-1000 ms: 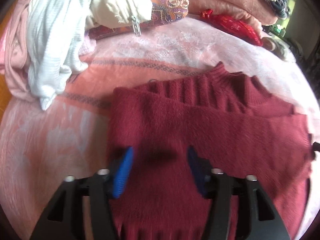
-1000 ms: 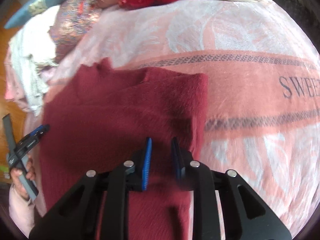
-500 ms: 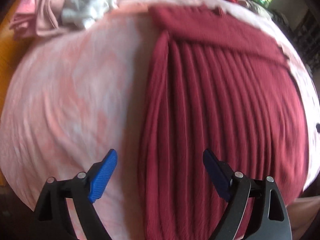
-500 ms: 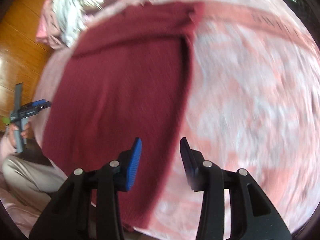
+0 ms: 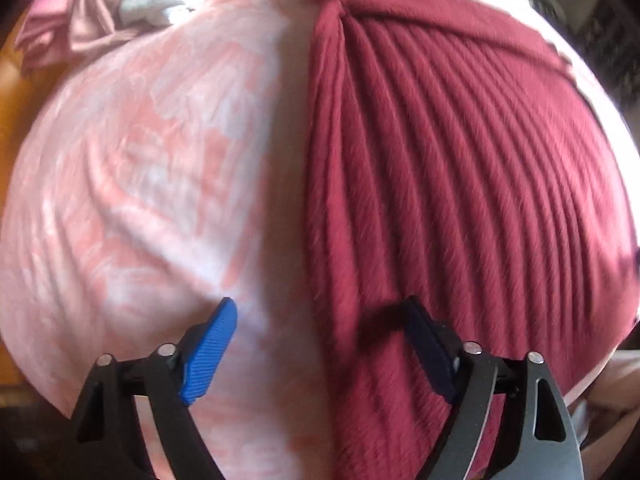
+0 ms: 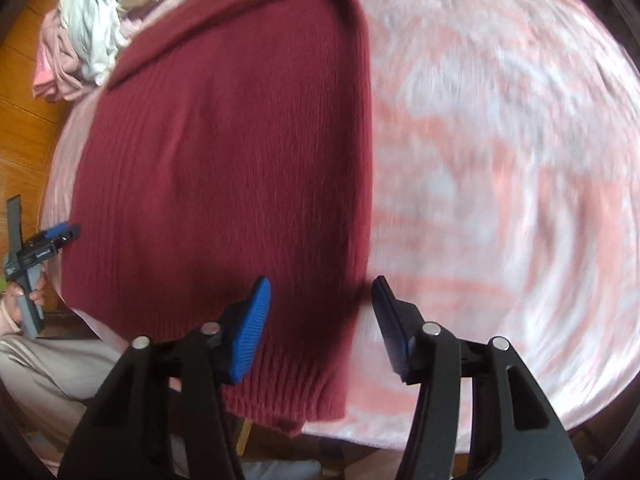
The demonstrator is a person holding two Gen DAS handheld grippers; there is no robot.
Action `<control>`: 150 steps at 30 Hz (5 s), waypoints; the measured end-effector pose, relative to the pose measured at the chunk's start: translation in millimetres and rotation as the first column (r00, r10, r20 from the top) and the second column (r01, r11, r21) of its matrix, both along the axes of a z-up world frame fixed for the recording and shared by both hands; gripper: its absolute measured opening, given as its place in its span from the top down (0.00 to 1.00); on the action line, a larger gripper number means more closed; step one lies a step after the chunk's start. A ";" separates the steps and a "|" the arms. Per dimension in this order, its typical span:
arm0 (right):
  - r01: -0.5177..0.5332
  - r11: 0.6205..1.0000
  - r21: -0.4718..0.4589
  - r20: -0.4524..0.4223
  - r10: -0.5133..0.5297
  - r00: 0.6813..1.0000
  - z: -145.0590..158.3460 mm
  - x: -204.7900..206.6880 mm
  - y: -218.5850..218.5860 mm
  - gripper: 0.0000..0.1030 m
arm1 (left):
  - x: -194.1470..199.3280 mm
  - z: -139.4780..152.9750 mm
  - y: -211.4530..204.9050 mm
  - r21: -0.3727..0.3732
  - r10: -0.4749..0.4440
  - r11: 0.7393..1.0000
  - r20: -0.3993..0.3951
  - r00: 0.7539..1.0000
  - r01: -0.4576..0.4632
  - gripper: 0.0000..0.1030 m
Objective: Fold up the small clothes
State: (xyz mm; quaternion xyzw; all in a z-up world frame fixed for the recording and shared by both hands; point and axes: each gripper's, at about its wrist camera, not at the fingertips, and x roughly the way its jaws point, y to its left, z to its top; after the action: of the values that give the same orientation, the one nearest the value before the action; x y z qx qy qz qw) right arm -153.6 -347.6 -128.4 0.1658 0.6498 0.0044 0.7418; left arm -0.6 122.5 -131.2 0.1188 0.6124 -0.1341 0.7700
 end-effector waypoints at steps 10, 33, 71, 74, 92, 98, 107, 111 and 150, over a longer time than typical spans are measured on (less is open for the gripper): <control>-0.070 0.997 0.026 -0.012 0.070 0.997 -1.7 2.6 21.2 0.63 | -38.3 -6.7 -17.8 -0.038 0.054 0.998 -0.025 0.998 -0.055 0.44; -0.017 0.978 0.207 0.127 -0.009 0.992 52.2 29.3 -1.3 0.91 | -4.0 95.2 -18.6 -0.359 0.200 0.912 -0.027 0.980 -0.196 0.90; 0.242 0.970 0.017 0.156 -0.241 0.958 60.2 151.8 -79.0 0.60 | 144.8 71.7 -31.9 -0.283 0.401 0.876 -0.024 0.916 -0.391 0.29; 0.211 0.970 0.118 0.109 -0.224 0.968 61.1 140.2 -79.7 0.57 | 129.9 87.3 -17.7 -0.304 0.368 0.881 -0.045 0.929 -0.363 0.22; 0.131 0.978 0.164 -0.071 -0.121 0.990 19.4 145.6 -36.1 0.66 | 98.6 30.3 -54.6 -0.173 0.249 0.940 -0.240 0.938 -0.294 0.52; 0.133 0.979 0.153 -0.041 -0.128 0.991 23.4 151.3 -31.9 1.00 | 103.1 22.1 -54.9 -0.195 0.274 0.923 -0.278 0.921 -0.333 0.89; 0.147 0.974 0.171 0.079 -0.162 0.984 53.3 157.7 -43.4 1.00 | 115.6 62.9 -43.5 -0.322 0.324 0.871 -0.189 0.927 -0.370 0.93; 0.123 0.983 0.137 -0.004 -0.124 0.992 38.3 154.7 -37.4 0.76 | 118.6 61.7 -45.2 -0.298 0.322 0.883 -0.178 0.930 -0.363 0.93; 0.258 0.930 0.263 0.138 -0.301 0.944 47.6 239.1 -71.4 0.92 | 194.6 71.7 -71.3 -0.394 0.340 0.852 -0.086 0.936 -0.346 0.95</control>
State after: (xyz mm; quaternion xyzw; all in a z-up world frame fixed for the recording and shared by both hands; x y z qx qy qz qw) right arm 85.5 -419.0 -80.8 0.3448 0.5459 -0.0081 0.7636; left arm 194.1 51.2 -59.5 -0.1543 0.5878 -0.1187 0.7852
